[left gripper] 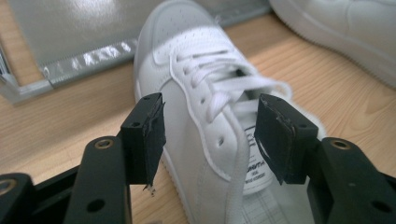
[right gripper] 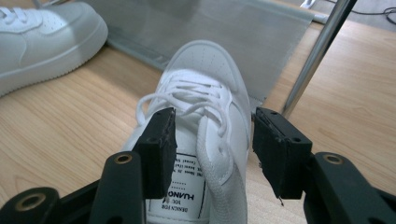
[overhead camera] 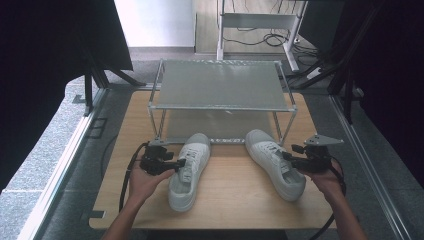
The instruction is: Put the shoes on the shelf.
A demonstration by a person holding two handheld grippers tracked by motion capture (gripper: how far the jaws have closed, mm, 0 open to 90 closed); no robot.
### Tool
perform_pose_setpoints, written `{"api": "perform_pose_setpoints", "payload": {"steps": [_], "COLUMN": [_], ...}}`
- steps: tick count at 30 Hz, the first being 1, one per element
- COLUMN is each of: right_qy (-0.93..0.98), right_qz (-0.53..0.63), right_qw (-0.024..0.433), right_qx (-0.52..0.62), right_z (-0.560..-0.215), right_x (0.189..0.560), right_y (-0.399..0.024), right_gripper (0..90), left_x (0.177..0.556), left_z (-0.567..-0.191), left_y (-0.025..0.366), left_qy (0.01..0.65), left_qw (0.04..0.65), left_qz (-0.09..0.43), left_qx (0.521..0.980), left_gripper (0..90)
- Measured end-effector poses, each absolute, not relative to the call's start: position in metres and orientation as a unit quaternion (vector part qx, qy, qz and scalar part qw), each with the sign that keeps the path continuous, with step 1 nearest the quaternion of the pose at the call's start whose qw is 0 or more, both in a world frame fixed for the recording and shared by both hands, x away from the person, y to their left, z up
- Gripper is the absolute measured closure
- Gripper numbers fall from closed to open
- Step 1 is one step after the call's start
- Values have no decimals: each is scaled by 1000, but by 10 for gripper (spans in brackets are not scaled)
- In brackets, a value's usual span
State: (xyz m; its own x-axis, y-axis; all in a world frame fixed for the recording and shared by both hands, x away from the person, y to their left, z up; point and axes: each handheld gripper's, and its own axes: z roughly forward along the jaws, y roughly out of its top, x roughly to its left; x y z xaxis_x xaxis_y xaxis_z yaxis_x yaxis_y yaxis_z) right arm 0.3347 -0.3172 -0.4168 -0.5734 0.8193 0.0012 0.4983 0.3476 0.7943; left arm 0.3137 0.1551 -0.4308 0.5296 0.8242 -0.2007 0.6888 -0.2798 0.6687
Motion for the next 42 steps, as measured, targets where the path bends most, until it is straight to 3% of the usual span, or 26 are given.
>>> {"api": "perform_pose_setpoints", "payload": {"steps": [4, 14, 32, 37, 42], "right_qy": [804, 824, 836, 843, 848], "right_qz": [381, 333, 273, 220, 252], "right_qw": [198, 190, 222, 235, 213], "right_qx": [412, 418, 421, 431, 416], "right_z": [-423, -437, -433, -446, -450], "right_x": [340, 359, 351, 357, 365], "right_y": [-317, -311, -298, -297, -303], "right_gripper": [503, 517, 632, 673, 677], "left_x": [317, 320, 325, 326, 326], "left_z": [-438, -443, -456, -457, -458], "left_y": [152, 144, 140, 139, 139], "left_qy": [479, 480, 494, 490, 493], "left_qw": [349, 326, 321, 322, 321], "left_qz": [98, 96, 107, 104, 104], "left_qx": [800, 809, 801, 804, 802], "left_gripper": [480, 462, 599, 660, 687]}}
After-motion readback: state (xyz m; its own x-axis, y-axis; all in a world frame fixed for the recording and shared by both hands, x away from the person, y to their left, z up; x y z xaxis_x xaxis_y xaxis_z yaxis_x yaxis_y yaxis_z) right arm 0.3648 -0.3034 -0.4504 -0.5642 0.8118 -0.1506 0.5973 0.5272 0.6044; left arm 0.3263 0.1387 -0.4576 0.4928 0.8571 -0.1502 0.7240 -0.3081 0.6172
